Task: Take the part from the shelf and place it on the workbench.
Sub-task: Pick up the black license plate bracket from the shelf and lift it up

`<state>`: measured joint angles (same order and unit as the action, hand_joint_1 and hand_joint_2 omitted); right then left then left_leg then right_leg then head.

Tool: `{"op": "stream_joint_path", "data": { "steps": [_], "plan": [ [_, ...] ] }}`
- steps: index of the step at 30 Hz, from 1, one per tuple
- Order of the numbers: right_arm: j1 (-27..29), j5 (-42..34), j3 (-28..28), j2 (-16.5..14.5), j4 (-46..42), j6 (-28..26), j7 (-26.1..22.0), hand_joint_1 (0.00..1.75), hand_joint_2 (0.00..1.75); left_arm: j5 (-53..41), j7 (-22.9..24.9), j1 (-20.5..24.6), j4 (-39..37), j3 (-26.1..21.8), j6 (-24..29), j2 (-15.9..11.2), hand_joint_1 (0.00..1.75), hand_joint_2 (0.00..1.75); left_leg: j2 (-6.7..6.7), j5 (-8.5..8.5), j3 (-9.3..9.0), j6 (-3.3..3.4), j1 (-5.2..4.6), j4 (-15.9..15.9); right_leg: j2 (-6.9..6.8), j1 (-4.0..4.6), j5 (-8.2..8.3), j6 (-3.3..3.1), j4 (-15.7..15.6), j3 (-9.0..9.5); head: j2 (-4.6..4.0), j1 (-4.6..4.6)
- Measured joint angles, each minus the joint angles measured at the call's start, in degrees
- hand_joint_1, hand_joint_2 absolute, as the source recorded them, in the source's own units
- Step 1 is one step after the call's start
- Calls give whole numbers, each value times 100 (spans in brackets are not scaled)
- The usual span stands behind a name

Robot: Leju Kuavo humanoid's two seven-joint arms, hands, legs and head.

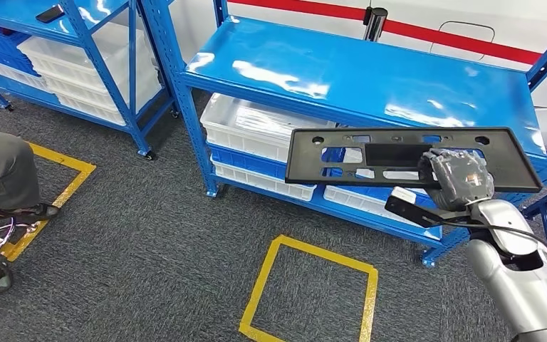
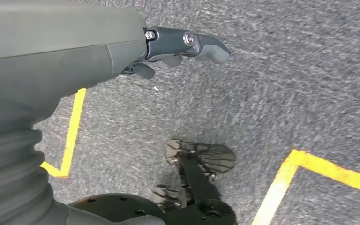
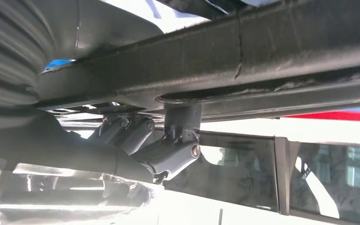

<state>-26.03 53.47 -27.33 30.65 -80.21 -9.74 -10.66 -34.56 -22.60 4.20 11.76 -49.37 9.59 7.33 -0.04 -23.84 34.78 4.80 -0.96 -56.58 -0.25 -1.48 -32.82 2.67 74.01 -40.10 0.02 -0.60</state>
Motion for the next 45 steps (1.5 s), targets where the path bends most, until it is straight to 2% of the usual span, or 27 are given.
{"op": "stream_joint_path", "data": {
  "steps": [1, 3, 5, 7, 9, 10, 11, 13, 15, 16, 17, 19, 21, 23, 25, 26, 29, 30, 31, 32, 34, 35, 37, 38, 40, 43, 45],
  "plan": [
    [57, 55, 22, 15, -41, 3, 4, 175, 175, -11, -9, -3, 0, 0, -5, 1, 0, 175, 0, 47, 60, -7, -4, -2, 1, 9, 82, 49, 8, 87, 0, 3],
    [121, 99, 56, 47, -125, 9, -8, 175, 175, -22, -20, -5, 0, 0, -21, 2, 0, 175, 3, 130, 153, -38, -8, -9, 0, 20, 308, 116, -586, 558, 0, 3],
    [134, 119, 90, 75, -215, 10, -24, 175, 175, -26, -25, -4, 0, 0, -40, 2, 0, 175, 13, 207, 218, -86, -33, -23, 5, 58, 333, 83, -1437, 1115, 0, 1],
    [145, 125, 115, 95, -275, 11, -29, 175, 175, -26, -26, -3, 0, 0, -50, 1, 0, 175, 19, 283, 257, -123, -59, -33, 19, 101, 267, 27, -1815, 1323, 0, -8],
    [170, 129, 124, 102, -297, 14, -31, 175, 175, -26, -26, -10, 1, 0, -50, -9, 0, 175, 8, 275, 299, -165, -55, -72, 23, 35, 293, -38, -1835, 1289, 0, -13],
    [179, 130, 126, 103, -307, 15, -33, 175, 175, -26, -26, -13, 1, 0, -50, -13, 0, 175, -1, 161, 354, -206, -42, -197, 19, 2, 321, -89, -1836, 1275, 0, -15],
    [184, 130, 127, 104, -320, 15, -34, 175, 175, -26, -26, -17, 1, 0, -50, -17, 0, 175, -9, -14, 444, -254, -22, -415, 13, -28, 351, -142, -1840, 1257, 0, -19],
    [187, 131, 130, 106, -346, 17, -37, 175, 175, -27, -26, -18, 0, 0, -50, -14, 0, 175, -14, -469, 726, -346, 39, -1187, 4, -11, 392, -210, -1834, 1215, 0, -27],
    [199, 131, 130, 107, -357, 21, -38, 175, 175, -28, -26, -19, 0, 0, -51, -12, 0, 175, -11, -669, 891, -395, 94, -1758, 1, 0, 413, -225, -1822, 1178, 0, -27],
    [206, 131, 130, 108, -359, 25, -38, 175, 175, -28, -26, -19, 0, 0, -52, -11, 0, 175, -11, -605, 820, -398, 110, -1730, 2, 2, 418, -226, -1813, 1169, 0, -25],
    [211, 130, 130, 109, -362, 27, -38, 175, 175, -28, -26, -19, 0, 0, -52, -11, 0, 175, -12, -455, 638, -384, 116, -1472, 4, 5, 419, -223, -1806, 1168, 0, -28],
    [212, 130, 133, 110, -378, 29, -38, 175, 175, -28, -26, -16, 1, 0, -51, -20, 0, 175, -26, -154, 148, -291, 103, -677, 8, 24, 420, -216, -1800, 1163, 0, -24],
    [209, 135, 134, 108, -393, 33, -38, 175, 175, -31, -27, -15, 2, 0, -51, -35, 0, 175, -23, -71, -105, -201, 58, -210, 2, 37, 436, -186, -1803, 1142, 0, -22],
    [211, 162, 132, 105, -405, 44, -38, 175, 175, -33, -27, -15, 2, 0, -55, -42, 0, 175, -12, -72, -126, -156, 16, -99, -19, 35, 464, -132, -1828, 1120, 0, -28],
    [208, 208, 133, 106, -435, 57, -38, 175, 175, -32, -21, -7, 2, 0, -64, -38, 0, 175, -23, -19, -176, -112, 37, 67, -29, 50, 391, -105, -1742, 1040, 0, -25],
    [199, 236, 132, 106, -453, 66, -37, 175, 175, -30, -11, 0, 2, 0, -68, -36, 0, 175, -32, 11, -199, -86, 57, 151, -23, 61, 285, -114, -1556, 940, 0, -15],
    [195, 326, 108, 79, -474, 96, -29, 175, 175, -13, 30, 5, 2, -3, -69, -32, 0, 175, -104, 50, -181, -64, 79, 199, 1, 31, -145, -152, -474, 415, 0, 5],
    [204, 353, 89, 62, -474, 101, -25, 175, 175, -8, 38, 1, 2, -5, -70, -31, 0, 175, -142, 57, -173, -74, 81, 197, 2, 15, -193, -120, -240, 302, 0, 5],
    [211, 378, 69, 43, -474, 103, -21, 175, 175, -7, 43, -3, 2, -7, -73, -28, 0, 175, -181, 66, -166, -89, 86, 191, 3, -7, -150, -63, -219, 293, 0, 6],
    [214, 399, 54, 22, -474, 104, -18, 175, 175, -7, 48, -6, 1, -10, -79, -24, 0, 175, -225, 72, -161, -108, 96, 177, 10, -35, -16, 12, -441, 404, 0, 7],
    [203, 426, 37, -11, -473, 107, -15, 175, 175, -6, 78, -4, 1, -19, -86, -17, 0, 175, -322, 62, -112, -172, 106, 94, 125, -108, 296, 156, -1216, 787, 0, 11],
    [191, 430, 32, -24, -471, 115, -17, 175, 175, -4, 100, -1, 1, -30, -81, -17, 0, 175, -370, 53, -62, -209, 103, 30, 191, -127, 388, 170, -1508, 923, 0, 8],
    [155, 425, 7, -57, -449, 141, -40, 175, 175, 13, 140, -6, 1, -68, -62, -21, 0, 175, -453, 68, 52, -279, 90, -56, 248, -115, 417, 107, -1659, 971, 0, -3],
    [125, 419, -13, -81, -427, 156, -55, 175, 175, 23, 151, -17, 0, -90, -54, -21, 0, 175, -487, 89, 96, -300, 96, -71, 208, -109, 436, 61, -1637, 946, 0, -12],
    [15, 382, -66, -135, -366, 179, -79, 175, 175, 36, 160, -39, 0, -127, -48, -22, 0, 175, -410, 41, 174, -346, 111, -158, 133, -119, 470, -2, -1607, 907, 0, -21],
    [-189, 259, -145, -170, -275, 207, -90, 175, 175, 31, 162, -25, 0, -147, -45, -22, 0, 175, -82, -461, 540, -427, 126, -983, 3, -111, 505, -76, -1607, 880, 0, -50],
    [-294, 213, -190, -173, -222, 214, -93, 175, 175, 26, 164, -20, 0, -151, -45, -22, 0, 175, -17, -735, 829, -438, 140, -1658, -106, -75, 512, -96, -1607, 861, 0, -51]
  ]
}}
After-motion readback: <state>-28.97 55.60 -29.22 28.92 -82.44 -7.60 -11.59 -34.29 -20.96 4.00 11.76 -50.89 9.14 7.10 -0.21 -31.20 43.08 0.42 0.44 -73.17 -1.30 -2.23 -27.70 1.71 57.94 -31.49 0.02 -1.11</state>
